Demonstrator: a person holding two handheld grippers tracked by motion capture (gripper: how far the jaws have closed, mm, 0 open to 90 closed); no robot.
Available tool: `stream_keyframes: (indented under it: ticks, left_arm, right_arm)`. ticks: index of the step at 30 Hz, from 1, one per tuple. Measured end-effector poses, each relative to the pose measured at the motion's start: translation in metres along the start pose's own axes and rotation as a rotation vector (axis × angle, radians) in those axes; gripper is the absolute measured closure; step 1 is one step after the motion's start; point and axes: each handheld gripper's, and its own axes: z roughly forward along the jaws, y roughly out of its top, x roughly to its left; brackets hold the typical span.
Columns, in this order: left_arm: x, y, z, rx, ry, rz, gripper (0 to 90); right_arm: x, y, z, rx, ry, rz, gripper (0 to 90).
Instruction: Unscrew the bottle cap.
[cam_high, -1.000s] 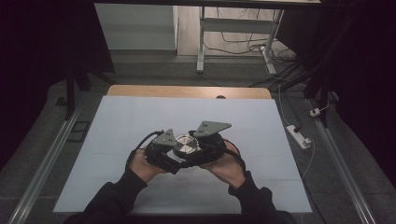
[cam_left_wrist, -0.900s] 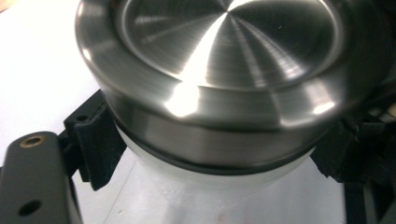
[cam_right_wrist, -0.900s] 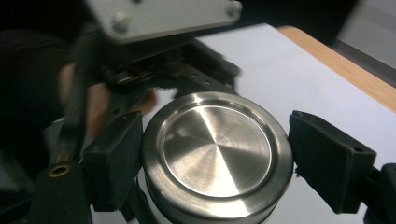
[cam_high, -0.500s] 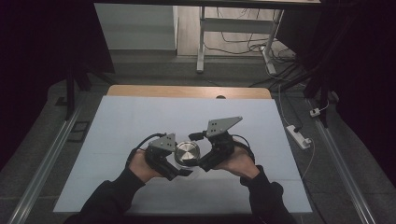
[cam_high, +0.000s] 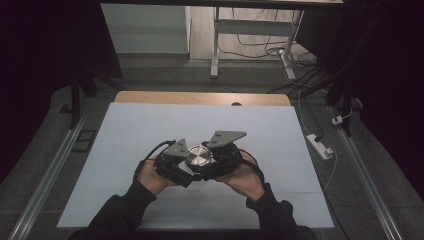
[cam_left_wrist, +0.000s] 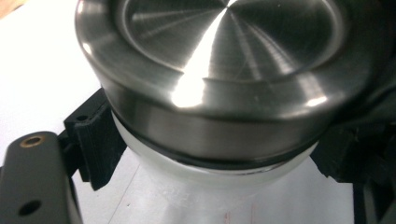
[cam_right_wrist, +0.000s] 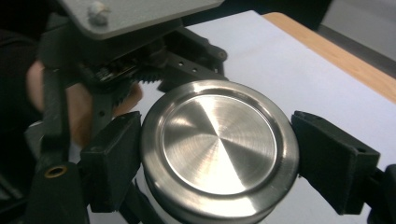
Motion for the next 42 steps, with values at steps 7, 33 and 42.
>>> stream_keyframes:
  ticks: [7, 33, 42]
  left_arm:
    - [0.002, -0.002, -0.001, -0.009, -0.112, 0.063, 15.6]
    - [0.013, -0.008, 0.001, 0.01, -0.055, 0.015, 15.7]
    - [0.02, -0.01, -0.001, 0.011, -0.006, -0.014, 15.6]
  right_arm:
    - [-0.009, -0.004, -0.006, -0.018, 0.148, -0.042, 19.8]
    - [-0.016, -0.001, -0.021, -0.096, 0.125, -0.014, 19.8]
    - [-0.011, -0.002, -0.025, -0.095, 0.102, -0.011, 19.7]
